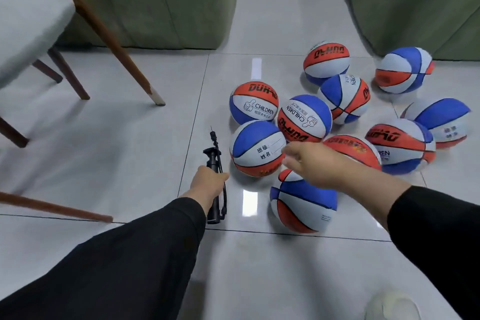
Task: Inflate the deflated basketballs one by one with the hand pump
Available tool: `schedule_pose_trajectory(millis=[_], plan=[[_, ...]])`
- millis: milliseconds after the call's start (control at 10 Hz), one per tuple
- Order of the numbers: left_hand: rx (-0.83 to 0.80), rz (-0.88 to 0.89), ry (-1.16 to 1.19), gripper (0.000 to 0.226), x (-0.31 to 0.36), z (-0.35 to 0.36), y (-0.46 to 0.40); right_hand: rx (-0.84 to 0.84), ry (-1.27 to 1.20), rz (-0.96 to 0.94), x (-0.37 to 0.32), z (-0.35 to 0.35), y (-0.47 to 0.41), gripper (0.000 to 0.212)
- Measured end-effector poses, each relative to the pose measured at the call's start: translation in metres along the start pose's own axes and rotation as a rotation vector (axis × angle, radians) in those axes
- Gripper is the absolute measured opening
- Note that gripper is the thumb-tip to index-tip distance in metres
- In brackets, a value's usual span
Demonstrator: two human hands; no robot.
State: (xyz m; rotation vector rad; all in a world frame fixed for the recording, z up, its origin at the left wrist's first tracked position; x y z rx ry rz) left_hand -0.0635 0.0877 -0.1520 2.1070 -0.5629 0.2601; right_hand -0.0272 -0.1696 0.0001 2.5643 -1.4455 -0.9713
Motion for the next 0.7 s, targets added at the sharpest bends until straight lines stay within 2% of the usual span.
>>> schedule_pose_trajectory(millis=[200, 400, 600, 700], plan=[[-0.024, -0.076, -0.131, 0.052, -0.002, 0.030, -0.043, -0.048, 0.037, -0.046, 0.011, 0.030, -0.039, 0.047], [-0.046, -0.107, -0.429, 0.048, -0.014, 0.048, -0.064, -0.041, 0.006, -0.044, 0.043, 0.031, -0.068, 0.037], [0.044, -0.073, -0.395, 0.059, -0.010, 0.029, -0.085, 0.091, -0.073, -0.030, 0.066, 0.018, -0.087, 0.027], [0.151, -0.031, -0.344, 0.055, 0.016, 0.008, -0.080, 0.099, -0.123, -0.057, 0.070, 0.016, -0.094, 0.023]])
Point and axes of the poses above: each hand's wrist, its own y-axis away from the middle knuckle, its own z-axis out of the palm, x = y × z, the point moved 10 cm from there along -y, towards the middle knuckle, and after that the axes turned 15 degrees about -z, right-handed, at the moved point
